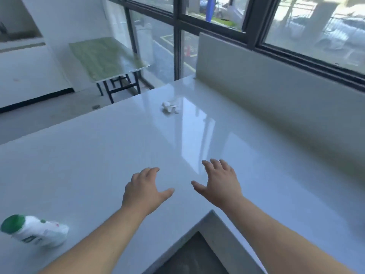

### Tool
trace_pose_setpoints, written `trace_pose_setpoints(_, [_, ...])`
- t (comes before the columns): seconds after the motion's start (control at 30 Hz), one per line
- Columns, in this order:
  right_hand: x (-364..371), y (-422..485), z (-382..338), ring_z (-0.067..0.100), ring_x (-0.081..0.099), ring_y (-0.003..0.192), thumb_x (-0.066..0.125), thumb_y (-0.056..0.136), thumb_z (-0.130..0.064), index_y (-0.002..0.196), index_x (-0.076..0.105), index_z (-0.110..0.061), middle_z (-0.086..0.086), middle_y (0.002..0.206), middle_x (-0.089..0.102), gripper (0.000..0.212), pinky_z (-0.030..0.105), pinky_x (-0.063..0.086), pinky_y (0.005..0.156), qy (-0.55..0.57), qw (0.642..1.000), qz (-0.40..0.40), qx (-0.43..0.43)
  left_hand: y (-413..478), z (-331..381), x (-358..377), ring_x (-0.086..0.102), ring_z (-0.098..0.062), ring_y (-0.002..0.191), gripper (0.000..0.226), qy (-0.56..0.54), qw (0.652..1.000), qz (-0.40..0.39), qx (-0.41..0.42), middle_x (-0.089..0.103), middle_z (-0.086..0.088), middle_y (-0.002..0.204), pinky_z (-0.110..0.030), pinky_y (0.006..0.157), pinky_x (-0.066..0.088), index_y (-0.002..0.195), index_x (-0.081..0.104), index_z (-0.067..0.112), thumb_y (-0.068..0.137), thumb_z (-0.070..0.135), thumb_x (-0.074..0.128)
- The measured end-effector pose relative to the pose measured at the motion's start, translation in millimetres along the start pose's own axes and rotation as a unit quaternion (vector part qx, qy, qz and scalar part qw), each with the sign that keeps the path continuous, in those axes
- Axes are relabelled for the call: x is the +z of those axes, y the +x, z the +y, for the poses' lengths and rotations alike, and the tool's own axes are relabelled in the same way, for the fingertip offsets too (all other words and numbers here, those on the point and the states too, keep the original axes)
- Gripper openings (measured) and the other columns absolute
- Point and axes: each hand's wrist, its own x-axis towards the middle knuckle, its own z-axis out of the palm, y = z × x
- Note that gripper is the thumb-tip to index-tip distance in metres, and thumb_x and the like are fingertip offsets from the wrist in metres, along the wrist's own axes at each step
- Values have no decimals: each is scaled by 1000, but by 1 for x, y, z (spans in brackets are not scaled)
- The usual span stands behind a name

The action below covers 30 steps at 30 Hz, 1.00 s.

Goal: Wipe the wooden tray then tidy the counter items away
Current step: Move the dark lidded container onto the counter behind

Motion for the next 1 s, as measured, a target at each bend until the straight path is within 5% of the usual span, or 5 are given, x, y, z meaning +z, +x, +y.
trace_pose_setpoints(0.2, [-60, -78, 202, 31, 27, 151, 43, 84, -77, 156, 35, -27, 1, 160, 41, 88, 47, 28, 121, 11, 980, 58, 189, 17, 230, 52, 33, -22, 144, 95, 26, 981, -54, 185, 36, 11, 161, -42, 110, 40, 155, 35, 33, 77, 83, 54])
trace_pose_setpoints(0.5, [-97, -250, 430, 26, 44, 130, 50, 83, -70, 142, 48, -25, -4, 139, 55, 74, 41, 41, 104, 44, 898, 128, 419, -64, 526, 160, 33, -22, 144, 95, 44, 906, -121, 404, 37, 10, 160, -43, 111, 37, 157, 32, 32, 79, 80, 60])
trace_pose_setpoints(0.77, [-83, -282, 531, 25, 41, 139, 59, 91, -58, 152, 42, -26, 0, 155, 46, 71, 40, 40, 109, 227, 830, 152, 486, -105, 654, 244, 49, -23, 128, 88, 56, 881, -165, 439, 53, 8, 142, -41, 99, 47, 145, 43, 33, 72, 74, 71])
trace_pose_setpoints(1.0, [-53, -248, 565, 22, 52, 134, 51, 98, -51, 155, 38, -31, 2, 157, 46, 62, 32, 41, 90, 469, 702, 130, 520, -95, 686, 295, 53, -25, 117, 79, 66, 889, -186, 414, 57, 3, 130, -45, 93, 53, 141, 48, 28, 74, 58, 78])
